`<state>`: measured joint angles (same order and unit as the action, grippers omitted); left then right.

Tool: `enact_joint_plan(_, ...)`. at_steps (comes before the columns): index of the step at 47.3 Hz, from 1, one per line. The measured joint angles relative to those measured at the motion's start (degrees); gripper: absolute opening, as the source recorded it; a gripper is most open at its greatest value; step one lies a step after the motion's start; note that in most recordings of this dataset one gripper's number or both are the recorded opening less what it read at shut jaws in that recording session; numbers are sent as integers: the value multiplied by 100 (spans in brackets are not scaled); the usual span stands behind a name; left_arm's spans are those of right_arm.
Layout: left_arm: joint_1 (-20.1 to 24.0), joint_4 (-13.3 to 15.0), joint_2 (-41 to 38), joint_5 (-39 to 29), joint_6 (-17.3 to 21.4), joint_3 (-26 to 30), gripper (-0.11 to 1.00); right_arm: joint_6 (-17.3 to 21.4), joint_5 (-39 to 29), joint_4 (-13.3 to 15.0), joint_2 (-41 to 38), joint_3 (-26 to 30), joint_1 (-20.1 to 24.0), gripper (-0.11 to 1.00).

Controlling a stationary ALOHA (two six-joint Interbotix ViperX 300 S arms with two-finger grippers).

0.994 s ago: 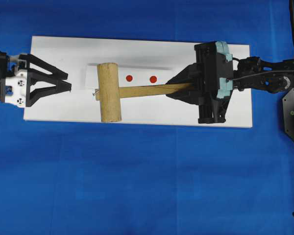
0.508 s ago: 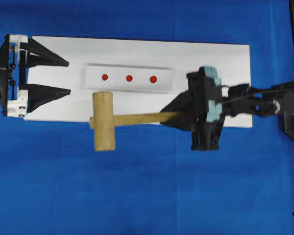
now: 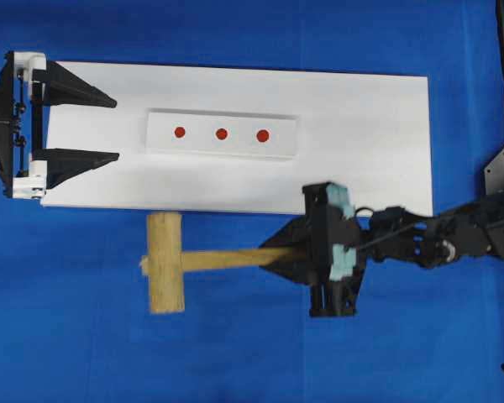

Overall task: Hit the mark with a hammer.
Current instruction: 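Carry the mallet with the right gripper back below the board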

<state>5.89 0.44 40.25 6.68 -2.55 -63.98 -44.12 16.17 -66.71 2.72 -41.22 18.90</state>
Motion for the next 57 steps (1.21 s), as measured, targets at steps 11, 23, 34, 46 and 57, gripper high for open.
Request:
enact_joint_plan(11,9,0,0,0,0,-35,87,0,9,-149,-633,229,26,8)
enact_joint_plan(23,9,0,0,0,0,-44,87,0,0,-167,-1187,483,114,8)
enact_joint_plan(34,26,9,0,0,9,-53,87,9,0,-202,-1406,589,141,8)
enact_joint_plan(46,123,0,0,0,9,-62,87,9,-141,-220,-1608,589,141,8)
enact_joint_plan(57,185,0,0,0,0,-53,87,0,-167,-352,-1837,598,176,8)
